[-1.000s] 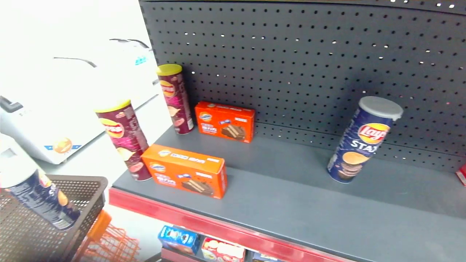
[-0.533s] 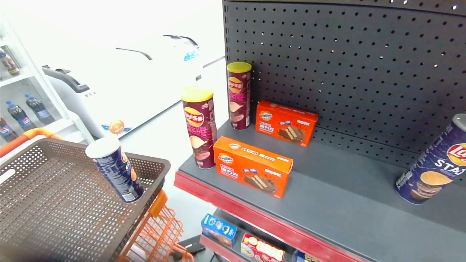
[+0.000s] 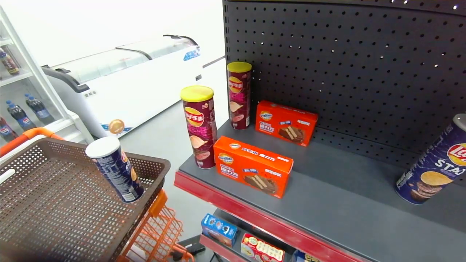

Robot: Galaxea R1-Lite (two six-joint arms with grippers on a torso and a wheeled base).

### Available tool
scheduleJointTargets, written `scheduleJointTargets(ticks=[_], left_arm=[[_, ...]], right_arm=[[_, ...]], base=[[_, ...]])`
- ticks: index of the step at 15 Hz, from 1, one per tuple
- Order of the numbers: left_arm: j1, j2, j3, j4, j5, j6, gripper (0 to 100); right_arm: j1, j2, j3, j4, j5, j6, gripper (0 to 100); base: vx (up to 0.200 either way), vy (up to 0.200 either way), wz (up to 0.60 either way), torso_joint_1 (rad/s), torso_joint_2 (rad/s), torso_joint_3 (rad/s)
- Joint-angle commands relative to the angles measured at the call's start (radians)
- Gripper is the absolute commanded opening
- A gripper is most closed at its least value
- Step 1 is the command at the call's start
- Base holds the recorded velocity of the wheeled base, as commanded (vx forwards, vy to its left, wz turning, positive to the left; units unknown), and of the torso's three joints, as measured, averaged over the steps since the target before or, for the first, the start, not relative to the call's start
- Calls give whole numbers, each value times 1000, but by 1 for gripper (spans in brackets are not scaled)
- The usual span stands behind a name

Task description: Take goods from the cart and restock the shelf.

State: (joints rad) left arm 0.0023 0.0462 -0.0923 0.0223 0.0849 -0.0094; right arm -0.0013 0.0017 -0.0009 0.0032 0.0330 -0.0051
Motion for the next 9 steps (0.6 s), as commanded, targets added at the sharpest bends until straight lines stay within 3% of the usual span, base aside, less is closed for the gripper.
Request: scheduleJointTargets(ticks=[1,5,7,9], left_arm=[[-4,219,-142,34,4,3,100],[-13,411,-175,-15,4,-3,100],[80,563,-185,-87,-28,-26,100],[119,716,-195,-165,-63,-20,100]], right_arm=[[0,0,-1,0,1,-1,100],[1,0,-1,0,1,-1,100],[0,0,-1,0,1,1,100],[0,0,-1,0,1,-1,100]], base=[[0,0,0,0,0,0],[0,0,0,0,0,0],[0,0,0,0,0,0],[0,0,0,0,0,0]])
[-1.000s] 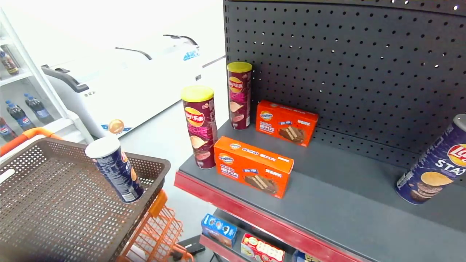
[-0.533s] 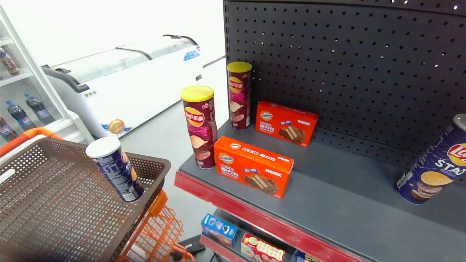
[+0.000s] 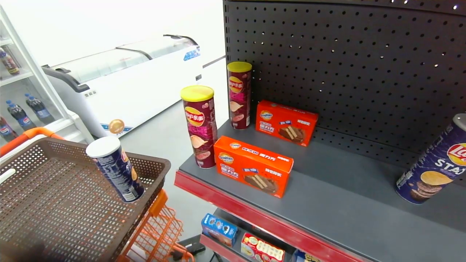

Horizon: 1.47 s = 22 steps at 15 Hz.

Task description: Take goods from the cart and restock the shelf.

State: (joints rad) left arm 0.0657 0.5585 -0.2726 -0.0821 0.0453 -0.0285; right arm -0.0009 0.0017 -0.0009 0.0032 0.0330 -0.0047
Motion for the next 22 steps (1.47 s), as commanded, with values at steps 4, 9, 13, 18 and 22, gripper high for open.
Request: scheduleJointTargets(ticks=[4,9,13,18,22], left_arm=[[66,446,10,-314,-16,30,100],[59,672,122,-613,-16,56,100],[91,917,119,-895,-21,55,100],[77,1138,108,-1174,-27,56,100],[77,1304,75,-1328,-27,62,100]], right_arm=[[-1,0,1,0,1,-1,100],[-1,0,1,0,1,-1,100],[1,0,1,0,1,0,100],[1,0,-1,0,1,0,100],[-1,0,-1,0,1,0,100]], base=[[0,0,0,0,0,0],[0,0,0,0,0,0],[0,0,0,0,0,0],[0,0,0,0,0,0],[0,0,0,0,0,0]])
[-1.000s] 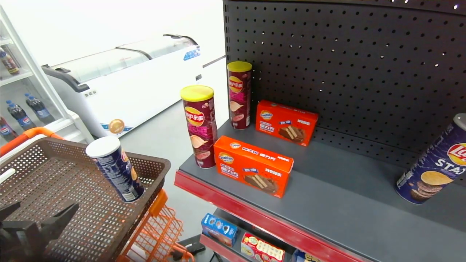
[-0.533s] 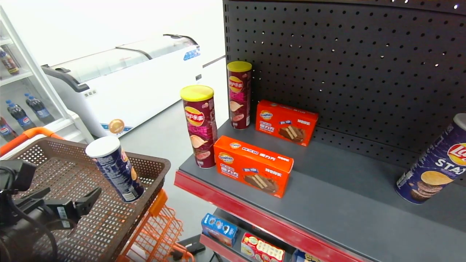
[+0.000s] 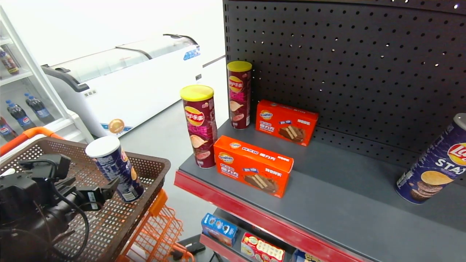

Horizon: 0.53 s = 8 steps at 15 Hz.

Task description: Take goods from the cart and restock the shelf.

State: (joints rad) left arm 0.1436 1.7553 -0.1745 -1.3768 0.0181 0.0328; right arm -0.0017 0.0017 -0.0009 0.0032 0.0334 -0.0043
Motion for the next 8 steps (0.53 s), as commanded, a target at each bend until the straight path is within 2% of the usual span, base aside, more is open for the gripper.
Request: scheduleJointTargets(ticks=[1,4,8], left_arm=[[-1,142,-54,-57,0,1,100],[2,237,-175,-107,0,1,100],[-7,319,-283,-110,0,-1,100]], right_arm=[[0,0,-1,0,0,-2,100],[0,0,-1,0,0,0,100],[0,0,-1,0,0,0,100]], base=[[0,0,0,0,0,0],[0,0,0,0,0,0],[0,0,0,0,0,0]])
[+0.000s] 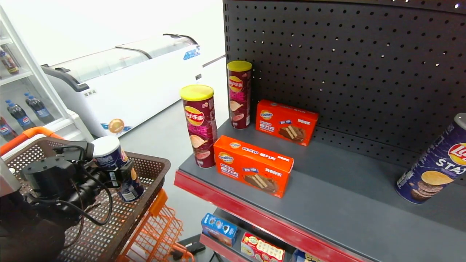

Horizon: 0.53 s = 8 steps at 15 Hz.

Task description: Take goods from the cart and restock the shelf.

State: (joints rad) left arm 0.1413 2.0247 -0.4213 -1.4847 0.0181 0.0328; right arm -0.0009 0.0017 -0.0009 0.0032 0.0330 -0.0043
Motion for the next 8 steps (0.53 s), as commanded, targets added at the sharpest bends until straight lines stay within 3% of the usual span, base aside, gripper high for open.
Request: scheduleJointTargets(ticks=[1,5,6,8], left_arm=[[-6,62,-60,-5,0,-1,100],[-19,124,-137,-9,0,1,100],[-25,134,-162,-14,0,3,0],[-31,135,-182,-16,0,13,0]], right_arm=[[-1,0,1,0,1,-2,100],[1,0,-1,0,1,-2,100],[1,0,1,0,1,-2,100],[-1,0,1,0,1,-2,100]], base=[[0,0,0,0,0,0],[0,0,0,0,0,0],[0,0,0,0,0,0],[0,0,0,0,0,0]])
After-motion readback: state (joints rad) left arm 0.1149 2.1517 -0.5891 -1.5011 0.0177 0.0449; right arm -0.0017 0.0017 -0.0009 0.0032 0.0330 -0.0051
